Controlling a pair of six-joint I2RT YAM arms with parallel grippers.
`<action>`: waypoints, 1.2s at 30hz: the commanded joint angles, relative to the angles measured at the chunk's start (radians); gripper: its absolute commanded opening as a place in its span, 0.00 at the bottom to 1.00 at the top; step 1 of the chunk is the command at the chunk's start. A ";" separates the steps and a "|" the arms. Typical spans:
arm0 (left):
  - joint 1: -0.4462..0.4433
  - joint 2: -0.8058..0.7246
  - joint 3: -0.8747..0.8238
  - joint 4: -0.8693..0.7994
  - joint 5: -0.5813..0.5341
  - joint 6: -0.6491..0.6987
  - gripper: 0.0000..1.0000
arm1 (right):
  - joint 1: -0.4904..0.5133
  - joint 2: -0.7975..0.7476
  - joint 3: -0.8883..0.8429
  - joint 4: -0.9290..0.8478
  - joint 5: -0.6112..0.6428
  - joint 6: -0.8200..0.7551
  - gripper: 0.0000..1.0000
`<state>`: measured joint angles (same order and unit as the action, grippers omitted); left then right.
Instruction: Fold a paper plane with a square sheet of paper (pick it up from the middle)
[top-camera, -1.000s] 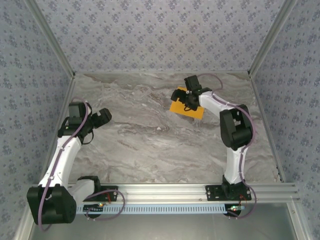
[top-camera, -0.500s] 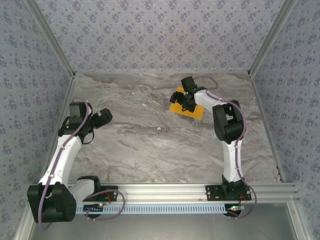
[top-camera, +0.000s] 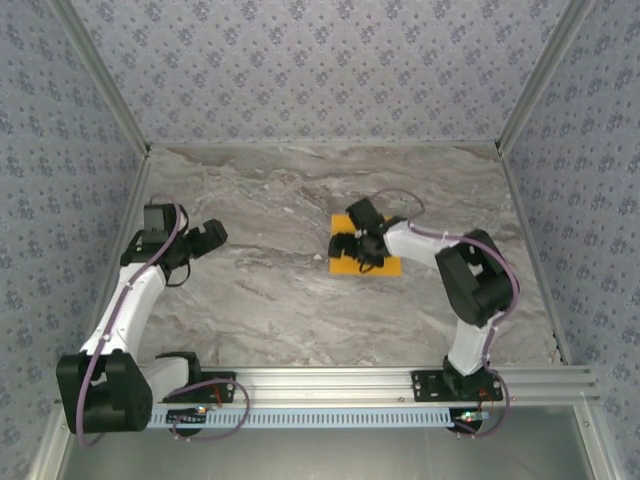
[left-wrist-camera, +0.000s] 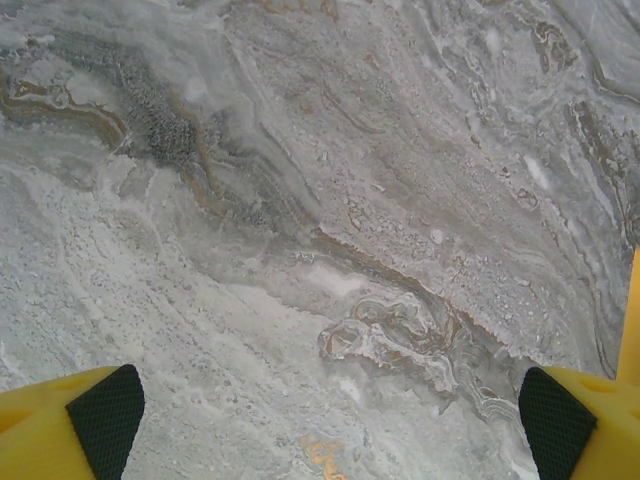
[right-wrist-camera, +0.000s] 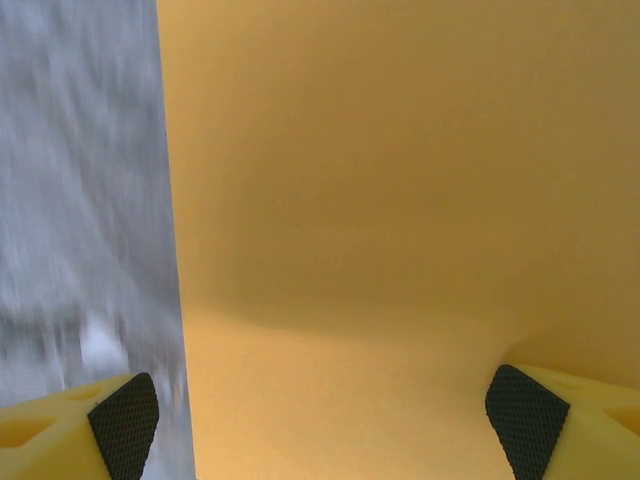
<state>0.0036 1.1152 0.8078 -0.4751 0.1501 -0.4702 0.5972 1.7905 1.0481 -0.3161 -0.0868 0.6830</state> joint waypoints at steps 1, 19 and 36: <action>-0.011 0.009 -0.001 -0.001 0.025 -0.008 0.99 | 0.101 -0.017 -0.188 -0.178 -0.006 0.133 0.92; -0.146 0.058 -0.166 0.235 0.194 -0.282 0.99 | 0.024 -0.089 0.098 -0.415 0.160 -0.045 1.00; -0.385 0.128 -0.177 0.276 0.079 -0.351 0.99 | 0.016 0.108 0.201 -0.461 0.127 -0.199 0.94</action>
<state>-0.3683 1.2358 0.6121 -0.2192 0.2516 -0.8024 0.6193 1.8751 1.2465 -0.7460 0.0566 0.5030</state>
